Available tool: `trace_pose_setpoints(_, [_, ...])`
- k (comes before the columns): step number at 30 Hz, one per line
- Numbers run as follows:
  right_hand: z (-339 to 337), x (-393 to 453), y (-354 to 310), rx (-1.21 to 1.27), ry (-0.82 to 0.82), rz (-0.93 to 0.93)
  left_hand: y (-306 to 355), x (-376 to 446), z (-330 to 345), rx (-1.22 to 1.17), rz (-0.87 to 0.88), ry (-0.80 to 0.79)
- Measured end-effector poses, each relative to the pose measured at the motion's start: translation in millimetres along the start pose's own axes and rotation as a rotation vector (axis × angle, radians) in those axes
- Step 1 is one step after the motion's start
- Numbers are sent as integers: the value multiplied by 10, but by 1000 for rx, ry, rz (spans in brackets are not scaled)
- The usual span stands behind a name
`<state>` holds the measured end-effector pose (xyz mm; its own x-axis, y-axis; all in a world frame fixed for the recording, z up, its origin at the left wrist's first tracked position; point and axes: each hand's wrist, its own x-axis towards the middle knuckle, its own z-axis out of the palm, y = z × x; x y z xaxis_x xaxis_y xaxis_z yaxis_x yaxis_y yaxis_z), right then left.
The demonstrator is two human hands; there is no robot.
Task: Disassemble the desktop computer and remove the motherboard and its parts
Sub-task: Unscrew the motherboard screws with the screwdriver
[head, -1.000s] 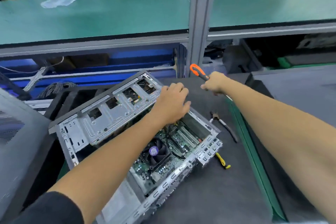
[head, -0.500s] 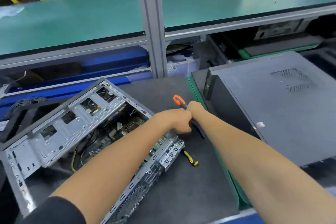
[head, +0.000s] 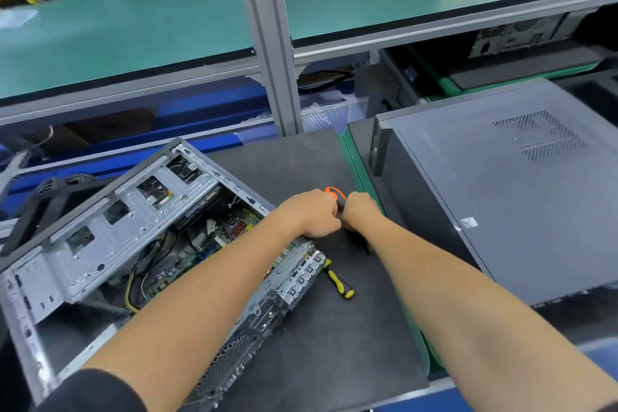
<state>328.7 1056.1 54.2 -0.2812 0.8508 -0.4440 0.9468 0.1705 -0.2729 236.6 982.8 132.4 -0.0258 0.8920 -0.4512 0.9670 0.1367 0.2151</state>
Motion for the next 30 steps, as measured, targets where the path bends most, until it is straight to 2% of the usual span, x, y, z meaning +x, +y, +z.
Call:
trace_pose_setpoints(5, [-162, -62, 122, -61, 58, 118, -24, 4, 31, -9, -7, 87])
trace_pose_setpoints(7, [-196, -64, 101, -77, 27, 118, -25, -7, 41, -3, -5, 131])
trace_pose_setpoints(11, [-295, -188, -170, 70, -143, 84, -35, -66, 9, -12, 4, 257])
trace_pose_setpoints(13, [-205, -264, -311, 73, -276, 41, -83, -119, -32, -22, -11, 304])
trace_pose_setpoints(15, [-35, -236, -404, 75, -340, -44, -181, -189, -70, -41, -24, 347])
trace_pose_setpoints(17, [91, -256, -494, 47, -365, 23, -312, -274, -88, -62, -24, 392])
trace_pose_setpoints(20, [237, -290, -455, 258, -254, 48, -475, -397, -93, -80, 31, 391])
trace_pose_setpoints(22, [280, -282, -460, 295, -183, 20, -548, -459, -84, -92, 55, 331])
trace_pose_setpoints(28, [186, -246, -360, 137, -109, -17, -660, -506, -18, -60, 132, 267])
trace_pose_setpoints(30, [75, -258, -324, -5, -154, 0, -691, -504, -21, -37, 157, 263])
